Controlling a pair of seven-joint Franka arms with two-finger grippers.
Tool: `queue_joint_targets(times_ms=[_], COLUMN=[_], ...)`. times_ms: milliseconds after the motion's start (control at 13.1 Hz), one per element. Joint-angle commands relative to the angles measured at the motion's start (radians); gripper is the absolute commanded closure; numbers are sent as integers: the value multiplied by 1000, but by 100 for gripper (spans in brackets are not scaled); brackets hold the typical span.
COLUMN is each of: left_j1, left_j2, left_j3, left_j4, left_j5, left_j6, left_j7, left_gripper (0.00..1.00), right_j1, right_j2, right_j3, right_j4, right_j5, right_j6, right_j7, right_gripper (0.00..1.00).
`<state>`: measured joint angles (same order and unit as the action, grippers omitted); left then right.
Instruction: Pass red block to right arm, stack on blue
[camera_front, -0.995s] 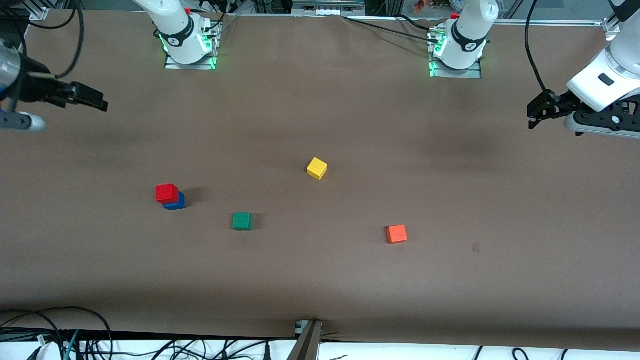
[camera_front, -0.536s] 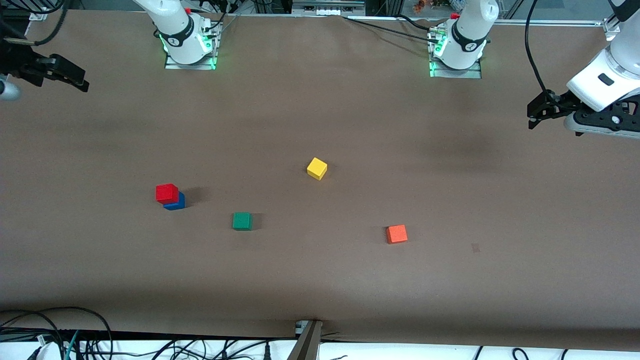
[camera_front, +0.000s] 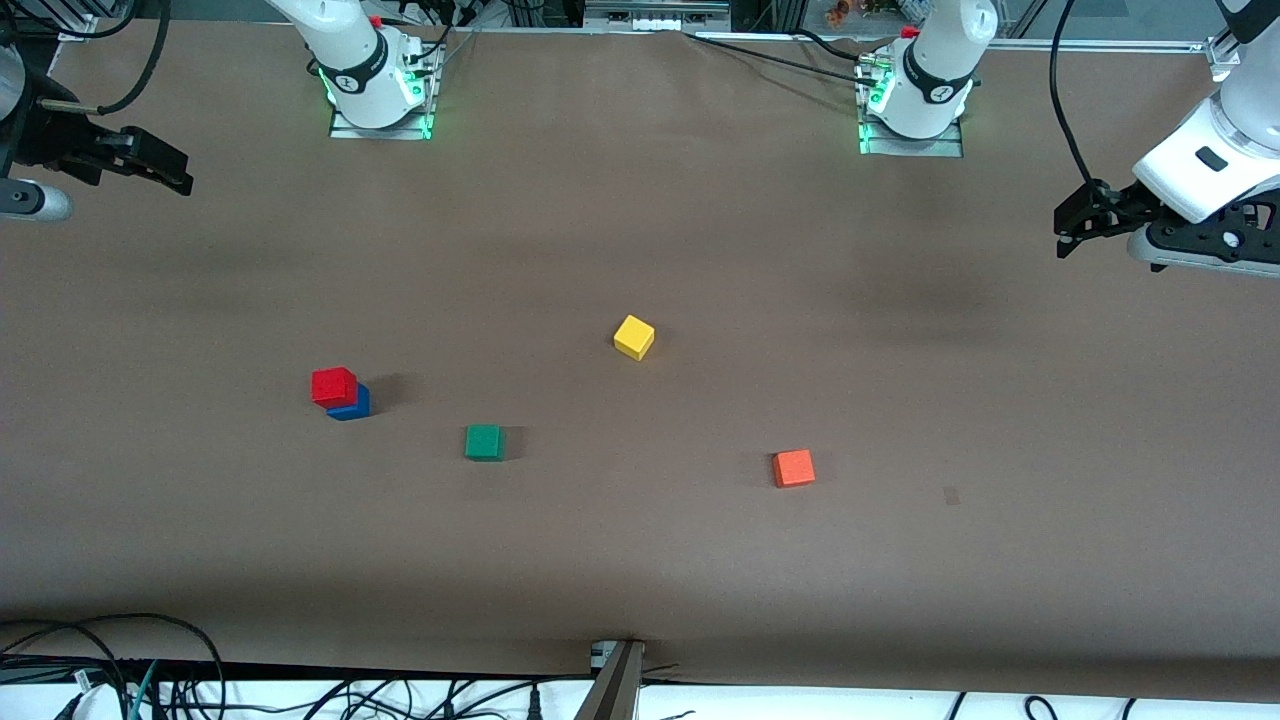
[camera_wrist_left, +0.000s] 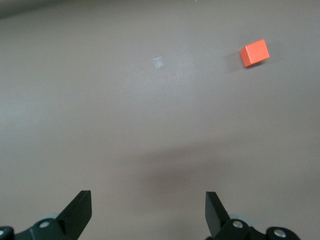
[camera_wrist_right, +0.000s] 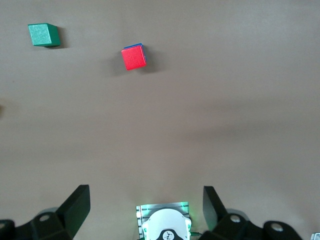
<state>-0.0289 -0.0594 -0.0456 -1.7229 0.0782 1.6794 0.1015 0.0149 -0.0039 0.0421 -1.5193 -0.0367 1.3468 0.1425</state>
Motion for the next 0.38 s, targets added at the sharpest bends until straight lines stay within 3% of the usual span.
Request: queue_joint_targets(times_ms=[0, 306], left_j1=[1, 0], left_j2=[-5, -5], left_j3=[-5, -5], left_j4=[14, 14], left_j5=[-12, -12], left_j6=[-20, -20], left_j7=[1, 3], left_gripper=[0, 0], right_j1=[-10, -9], right_j2=[21, 24], right_j3=[7, 7], right_j4=[41, 41], right_j5=[-11, -11], right_j6=[-28, -28], right_j7=[-11, -11], right_gripper=[0, 0])
